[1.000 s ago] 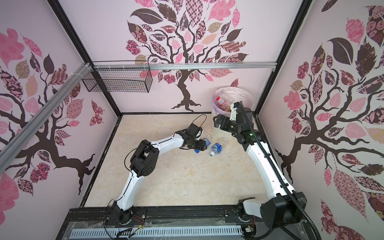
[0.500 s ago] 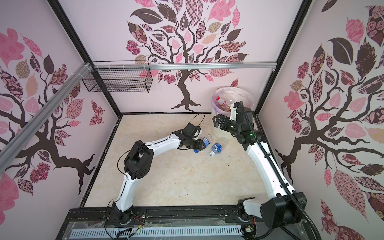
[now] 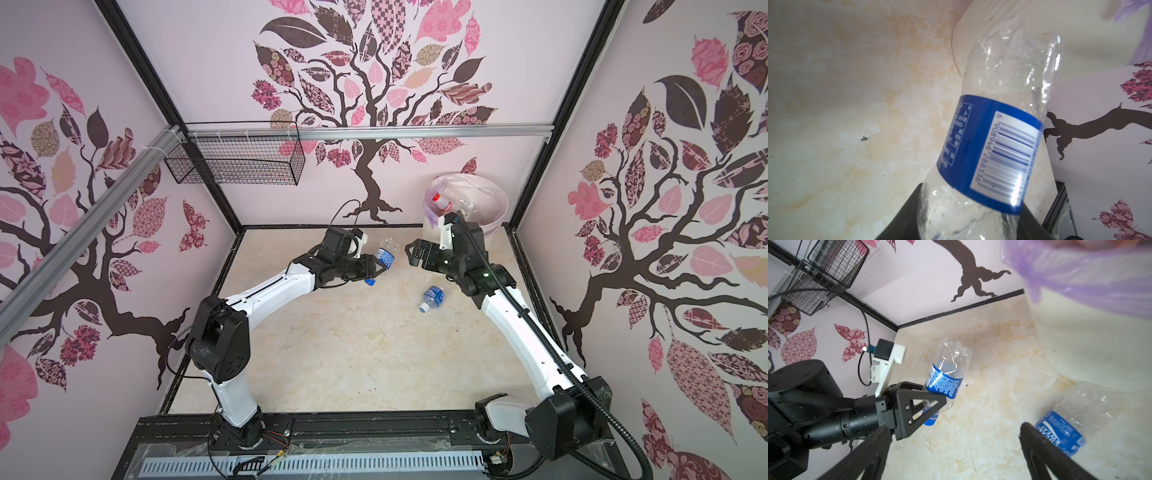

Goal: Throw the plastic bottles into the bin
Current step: 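Bring the blue-capped bottle to the right gripper and close the right gripper on its end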

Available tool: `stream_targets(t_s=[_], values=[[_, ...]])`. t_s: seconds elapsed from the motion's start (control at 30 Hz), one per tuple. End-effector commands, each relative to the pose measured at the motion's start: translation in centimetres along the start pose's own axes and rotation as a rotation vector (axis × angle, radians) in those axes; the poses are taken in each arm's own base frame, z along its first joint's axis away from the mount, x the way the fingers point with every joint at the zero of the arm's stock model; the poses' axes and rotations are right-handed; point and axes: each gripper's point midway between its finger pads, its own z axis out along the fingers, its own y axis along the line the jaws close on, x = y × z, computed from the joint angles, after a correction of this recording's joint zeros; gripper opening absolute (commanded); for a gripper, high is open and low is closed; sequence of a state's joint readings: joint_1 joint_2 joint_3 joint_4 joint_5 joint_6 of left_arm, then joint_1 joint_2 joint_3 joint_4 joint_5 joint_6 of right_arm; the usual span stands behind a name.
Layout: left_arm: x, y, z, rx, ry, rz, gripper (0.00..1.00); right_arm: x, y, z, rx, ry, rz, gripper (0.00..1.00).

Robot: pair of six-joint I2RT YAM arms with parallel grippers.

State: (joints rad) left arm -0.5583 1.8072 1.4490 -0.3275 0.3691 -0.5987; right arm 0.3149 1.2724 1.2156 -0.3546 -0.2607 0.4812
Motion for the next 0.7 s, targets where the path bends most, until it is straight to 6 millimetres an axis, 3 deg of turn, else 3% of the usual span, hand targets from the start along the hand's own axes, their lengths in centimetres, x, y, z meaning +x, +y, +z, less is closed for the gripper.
stream_targets(t_s=[0.0, 0.2, 0.5, 0.67], values=[[0.1, -2.2, -1.6, 0.087, -0.022, -0.03, 0.52, -0.2, 1.0, 0.8, -0.058, -0.01, 0.048, 1.0], [0.3, -3.5, -3.3, 0.147, -0.027, -0.068, 0.52, 0.3, 1.7, 2.3, -0.104, 0.005, 0.089, 0.99], [1.1, -3.8, -4.3, 0.182, -0.037, -0.105, 0.52, 1.6, 4.6, 5.5, -0.176, 0.034, 0.109, 0.99], [1.1, -4.3, -5.0, 0.194, -0.047, -0.107, 0.53, 2.2, 5.1, 7.4, -0.193, 0.045, 0.14, 0.92]])
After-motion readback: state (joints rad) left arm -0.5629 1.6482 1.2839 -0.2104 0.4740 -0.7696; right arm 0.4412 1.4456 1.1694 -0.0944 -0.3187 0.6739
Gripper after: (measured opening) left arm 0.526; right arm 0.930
